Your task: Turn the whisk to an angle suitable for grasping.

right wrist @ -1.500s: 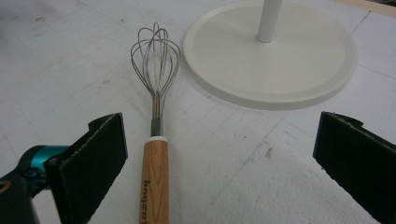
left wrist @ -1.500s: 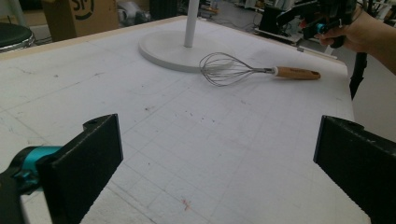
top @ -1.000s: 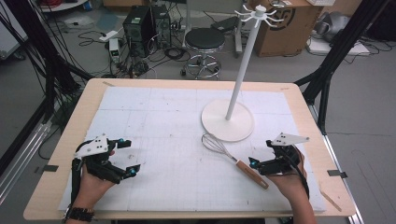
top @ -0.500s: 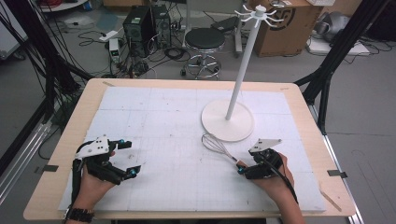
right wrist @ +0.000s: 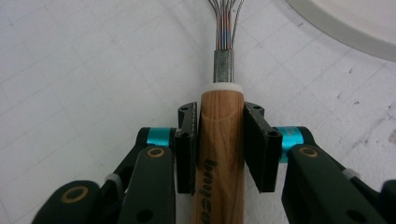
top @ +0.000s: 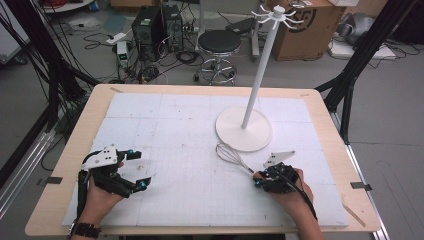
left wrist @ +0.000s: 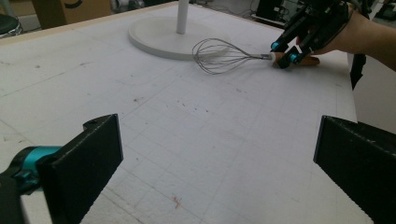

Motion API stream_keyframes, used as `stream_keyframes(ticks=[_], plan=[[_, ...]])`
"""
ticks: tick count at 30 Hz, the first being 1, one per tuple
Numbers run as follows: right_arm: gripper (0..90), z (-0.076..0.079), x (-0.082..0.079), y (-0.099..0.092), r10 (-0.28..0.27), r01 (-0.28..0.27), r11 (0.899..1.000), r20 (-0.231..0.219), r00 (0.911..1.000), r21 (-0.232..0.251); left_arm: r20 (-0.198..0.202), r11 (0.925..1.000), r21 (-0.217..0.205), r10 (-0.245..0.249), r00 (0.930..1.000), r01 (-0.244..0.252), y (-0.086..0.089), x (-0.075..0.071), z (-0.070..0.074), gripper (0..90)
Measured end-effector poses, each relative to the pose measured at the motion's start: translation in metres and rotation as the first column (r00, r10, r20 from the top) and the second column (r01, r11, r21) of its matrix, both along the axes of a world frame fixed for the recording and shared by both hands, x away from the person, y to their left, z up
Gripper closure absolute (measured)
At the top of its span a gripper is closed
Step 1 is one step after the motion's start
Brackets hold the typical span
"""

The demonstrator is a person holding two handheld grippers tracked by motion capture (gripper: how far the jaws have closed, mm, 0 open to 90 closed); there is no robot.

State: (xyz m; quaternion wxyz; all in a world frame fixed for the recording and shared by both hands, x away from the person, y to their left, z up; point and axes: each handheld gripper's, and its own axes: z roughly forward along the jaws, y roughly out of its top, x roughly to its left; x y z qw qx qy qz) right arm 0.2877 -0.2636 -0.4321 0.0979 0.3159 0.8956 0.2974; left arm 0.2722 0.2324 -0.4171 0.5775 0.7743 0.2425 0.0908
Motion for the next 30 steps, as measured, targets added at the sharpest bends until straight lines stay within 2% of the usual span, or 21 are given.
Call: stream_keyframes(ticks=[8, 9, 12, 19, 24, 27, 28, 30], plan=[[69.9, 0.0, 0.002, -0.004, -0.005, 0.006, 1.0, -0.029, 0.9996, 0.028, 0.005, 1.0, -0.003, 0.001, 1.0, -0.001, -0.001, 0.0, 0.0, 1.8], [69.9, 0.0, 0.002, -0.003, 0.009, -0.008, 1.0, -0.02, 0.9998, 0.03, 0.005, 1.0, -0.003, 0.001, 1.0, -0.001, -0.001, 0.0, 0.0, 1.8], [69.9, 0.0, 0.001, 0.001, 0.026, -0.025, 0.999, -0.03, 0.9992, 0.039, 0.002, 1.0, 0.002, 0.003, 1.0, -0.003, -0.001, 0.0, 0.0, 1.8], [69.9, -0.002, -0.001, 0.028, 0.127, -0.124, 0.989, -0.038, 0.9912, 0.08, 0.002, 1.0, 0.003, 0.002, 1.0, -0.002, 0.0, 0.001, 0.0, 1.8], [69.9, -0.002, -0.004, 0.056, 0.193, -0.191, 0.979, -0.021, 0.9811, 0.065, 0.005, 1.0, -0.005, 0.006, 1.0, -0.006, 0.001, 0.001, 0.0, 1.8], [69.1, -0.003, -0.005, 0.068, 0.208, -0.207, 0.977, -0.012, 0.978, 0.057, 0.005, 1.0, -0.001, 0.007, 1.0, -0.007, 0.002, 0.001, 0.001, 1.8], [68.0, -0.003, -0.006, 0.07, 0.203, -0.203, 0.978, -0.004, 0.9791, 0.053, 0.005, 1.0, -0.001, 0.007, 1.0, -0.007, 0.002, 0.001, 0.001, 1.8], [55.5, -0.003, -0.007, 0.069, 0.195, -0.195, 0.979, 0.001, 0.9807, 0.054, 0.007, 1.0, -0.005, 0.006, 1.0, -0.006, 0.002, 0.001, 0.001, 1.8]])
